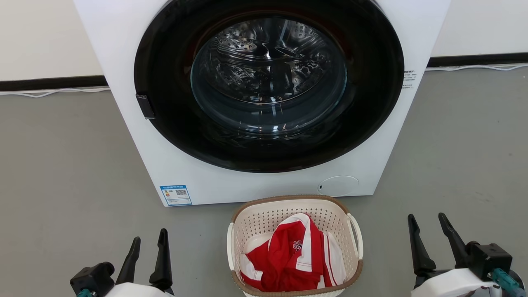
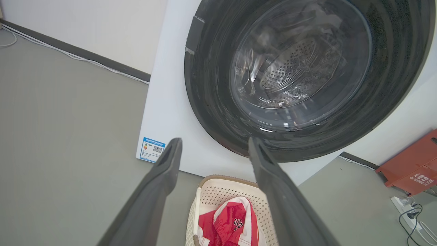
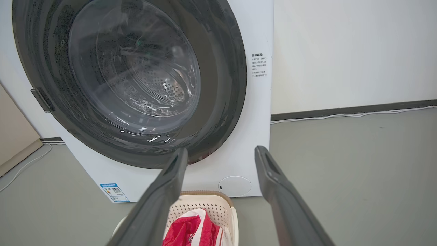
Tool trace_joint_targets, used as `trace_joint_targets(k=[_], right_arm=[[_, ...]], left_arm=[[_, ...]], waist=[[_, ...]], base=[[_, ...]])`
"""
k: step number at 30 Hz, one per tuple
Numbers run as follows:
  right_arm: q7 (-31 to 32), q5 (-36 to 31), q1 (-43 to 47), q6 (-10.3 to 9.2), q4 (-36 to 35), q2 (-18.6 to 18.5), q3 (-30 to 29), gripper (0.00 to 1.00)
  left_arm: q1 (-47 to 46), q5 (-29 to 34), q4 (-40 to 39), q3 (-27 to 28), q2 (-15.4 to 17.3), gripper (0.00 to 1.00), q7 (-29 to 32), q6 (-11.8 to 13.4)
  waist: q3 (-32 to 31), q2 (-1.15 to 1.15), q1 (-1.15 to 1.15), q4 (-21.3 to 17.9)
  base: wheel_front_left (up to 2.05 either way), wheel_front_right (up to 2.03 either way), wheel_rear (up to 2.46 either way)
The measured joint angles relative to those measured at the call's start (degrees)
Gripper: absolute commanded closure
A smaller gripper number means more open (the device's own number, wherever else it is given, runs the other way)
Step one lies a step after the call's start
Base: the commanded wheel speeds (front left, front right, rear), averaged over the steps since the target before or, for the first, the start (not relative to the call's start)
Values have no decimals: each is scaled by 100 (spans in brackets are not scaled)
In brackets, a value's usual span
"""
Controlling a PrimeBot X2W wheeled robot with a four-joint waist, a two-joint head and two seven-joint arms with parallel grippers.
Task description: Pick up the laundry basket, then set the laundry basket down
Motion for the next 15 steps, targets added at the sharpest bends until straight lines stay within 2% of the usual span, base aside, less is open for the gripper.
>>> trace_joint_targets(k=[9,15], right_arm=[[-159,-643,-3,3,0,-56,12,0],[-171,-720,-5,4,0,-64,11,0]], left_arm=[[114,476,-20,-26,9,0,-146,48],[114,504,-33,-40,10,0,-147,48]], waist=[[-17,0,0,3],[-7,0,0,-3]], base=[[0,0,0],[0,0,0]])
